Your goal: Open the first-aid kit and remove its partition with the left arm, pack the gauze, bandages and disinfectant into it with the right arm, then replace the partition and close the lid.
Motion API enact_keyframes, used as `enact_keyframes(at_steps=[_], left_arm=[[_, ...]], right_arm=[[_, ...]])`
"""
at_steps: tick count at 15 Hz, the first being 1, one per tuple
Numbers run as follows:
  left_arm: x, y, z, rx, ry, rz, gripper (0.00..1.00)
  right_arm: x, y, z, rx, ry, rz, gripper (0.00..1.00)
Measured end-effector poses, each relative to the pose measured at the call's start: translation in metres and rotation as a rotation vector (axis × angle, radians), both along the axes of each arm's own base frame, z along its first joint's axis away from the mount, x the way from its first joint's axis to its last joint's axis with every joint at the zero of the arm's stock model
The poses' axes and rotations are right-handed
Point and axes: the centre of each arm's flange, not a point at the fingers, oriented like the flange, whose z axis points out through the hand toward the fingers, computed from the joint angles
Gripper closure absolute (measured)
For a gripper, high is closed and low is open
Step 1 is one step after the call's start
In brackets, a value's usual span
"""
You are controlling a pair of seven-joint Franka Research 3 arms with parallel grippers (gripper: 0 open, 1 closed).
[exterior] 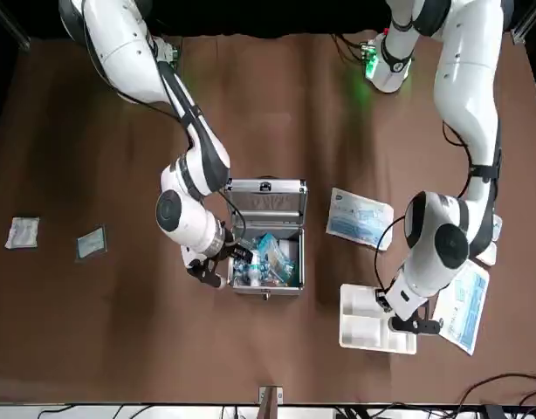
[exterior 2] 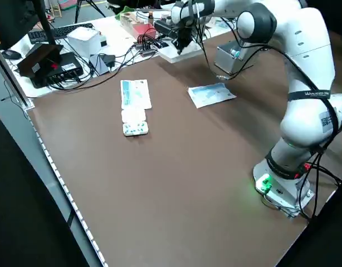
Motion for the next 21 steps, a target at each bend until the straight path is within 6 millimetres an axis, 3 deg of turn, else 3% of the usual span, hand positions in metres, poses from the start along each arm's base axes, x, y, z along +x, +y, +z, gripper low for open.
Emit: enact_keyframes(at_steps=[1, 2, 6, 8, 10, 12, 16, 18, 21], left_arm=[[0.0, 0.001, -0.013, 0.005, 0.01, -0.008, 0.97], [-0.002, 0.008, -0.039, 0.015, 0.033, -0.03, 0.97], [-0.007, 0.016, -0.073, 0.016, 0.039, -0.038, 0.97], [-0.01, 0.017, -0.083, 0.014, 0.037, -0.037, 0.97], [-0.011, 0.017, -0.085, 0.014, 0.037, -0.038, 0.96], [-0.011, 0.017, -0.085, 0.014, 0.036, -0.038, 0.87], [-0.01, 0.017, -0.085, 0.014, 0.035, -0.038, 0.81], [-0.008, 0.019, -0.078, 0.013, 0.025, -0.034, 0.76], [-0.003, 0.027, -0.043, 0.011, -0.009, -0.023, 0.51]], right_arm=[[-0.001, 0.001, 0.0, 0.0, -0.001, 0.002, 0.25], [0.0, 0.001, 0.001, 0.0, -0.001, 0.002, 0.25], [0.002, -0.006, 0.003, -0.008, 0.017, 0.001, 0.26], [0.004, -0.02, 0.003, -0.033, 0.073, 0.003, 0.27], [0.015, -0.049, 0.007, -0.042, 0.101, -0.024, 0.27], [0.028, -0.078, 0.021, -0.037, 0.1, -0.059, 0.27], [0.04, -0.137, 0.037, -0.048, 0.141, -0.058, 0.28], [0.044, -0.188, 0.029, -0.08, 0.202, -0.018, 0.3], [0.052, -0.289, 0.017, -0.161, 0.234, 0.029, 0.3]])
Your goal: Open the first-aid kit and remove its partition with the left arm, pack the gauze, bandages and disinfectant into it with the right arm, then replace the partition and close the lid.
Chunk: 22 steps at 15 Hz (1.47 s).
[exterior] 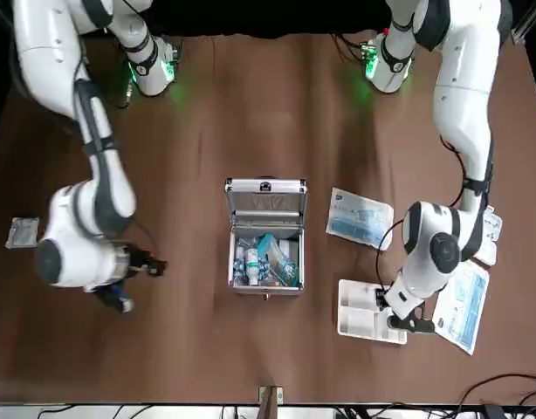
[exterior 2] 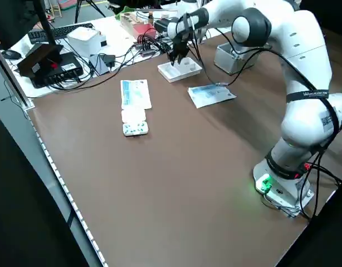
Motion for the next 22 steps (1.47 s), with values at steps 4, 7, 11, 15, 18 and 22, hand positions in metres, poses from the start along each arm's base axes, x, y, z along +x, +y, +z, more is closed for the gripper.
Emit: enact_keyframes(at_steps=[4, 7, 11, 15, 18, 22], left_arm=[[-0.015, 0.006, 0.122, 0.025, 0.027, 0.007, 0.06], [-0.038, 0.01, 0.207, 0.036, 0.019, 0.012, 0.0], [-0.076, 0.015, 0.299, 0.041, -0.013, 0.021, 0.0], [-0.111, 0.019, 0.34, 0.059, 0.039, 0.025, 0.0], [-0.117, 0.019, 0.338, 0.066, 0.072, 0.024, 0.0], [-0.117, 0.022, 0.325, 0.072, 0.105, 0.031, 0.0]], right_arm=[[0.001, -0.108, -0.013, -0.066, -0.016, 0.157, 0.31], [-0.005, -0.164, -0.028, -0.06, -0.021, 0.353, 0.33], [-0.007, -0.24, -0.058, -0.058, -0.11, 0.534, 0.34], [-0.014, -0.268, -0.092, -0.054, -0.09, 0.658, 0.35], [-0.023, -0.284, -0.103, -0.044, -0.061, 0.728, 0.37], [-0.038, -0.295, -0.114, 0.006, -0.004, 0.751, 0.41]])
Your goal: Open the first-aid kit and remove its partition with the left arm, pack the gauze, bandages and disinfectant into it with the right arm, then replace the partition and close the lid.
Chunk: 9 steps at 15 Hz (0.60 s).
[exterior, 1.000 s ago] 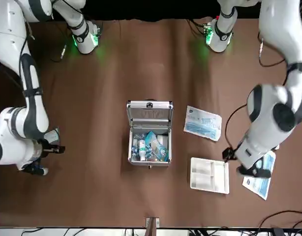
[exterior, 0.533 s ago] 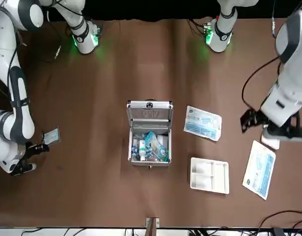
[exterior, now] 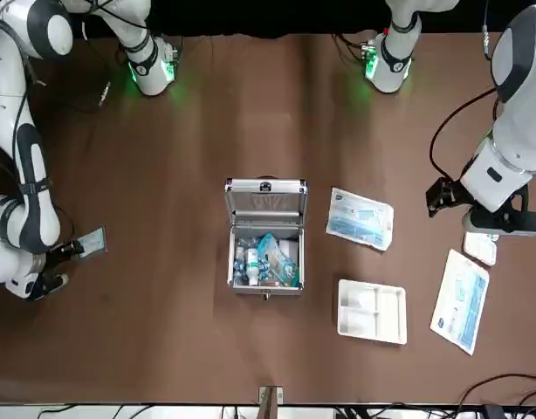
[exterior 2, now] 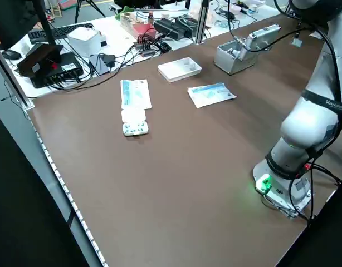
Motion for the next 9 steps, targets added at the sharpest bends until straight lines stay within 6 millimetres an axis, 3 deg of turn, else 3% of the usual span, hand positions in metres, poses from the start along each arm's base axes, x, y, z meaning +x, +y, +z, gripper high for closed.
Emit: enact_keyframes(at_steps=[3, 4, 9], left_arm=[[-0.002, 0.0, -0.001, -0.012, 0.014, 0.009, 0.0], [-0.002, 0.0, 0.0, -0.015, 0.013, 0.009, 0.0], [-0.003, 0.0, 0.002, -0.02, 0.01, 0.023, 0.0]], right_arm=[[-0.015, 0.001, -0.015, 0.019, 0.068, -0.002, 0.47], [-0.017, 0.001, -0.017, 0.022, 0.08, -0.004, 0.56], [-0.02, -0.003, -0.018, 0.023, 0.084, -0.011, 0.71]])
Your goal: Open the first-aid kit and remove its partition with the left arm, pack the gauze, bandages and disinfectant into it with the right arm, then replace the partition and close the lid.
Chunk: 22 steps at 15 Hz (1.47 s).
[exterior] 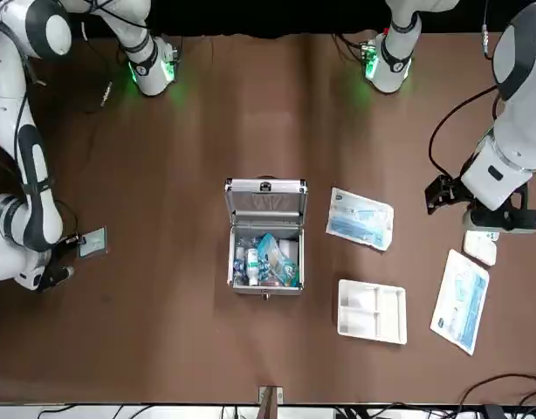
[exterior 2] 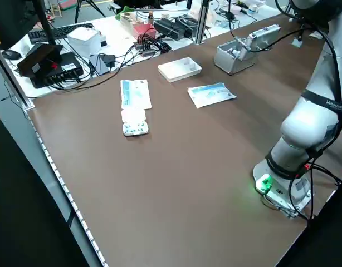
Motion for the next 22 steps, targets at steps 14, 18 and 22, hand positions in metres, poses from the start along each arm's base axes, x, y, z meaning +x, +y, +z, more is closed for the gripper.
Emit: enact_keyframes(at_steps=[14, 18, 22], left_arm=[[-0.002, 0.015, 0.008, -0.001, -0.011, 0.034, 0.0], [-0.002, 0.015, 0.008, -0.001, -0.01, 0.033, 0.0], [-0.002, 0.014, 0.008, -0.001, -0.01, 0.032, 0.0]], right_arm=[[0.03, 0.093, 0.07, 0.066, -0.015, -0.135, 0.99], [0.04, 0.223, 0.168, 0.068, -0.036, -0.381, 0.99], [0.037, 0.334, 0.201, 0.091, -0.016, -0.526, 0.99]])
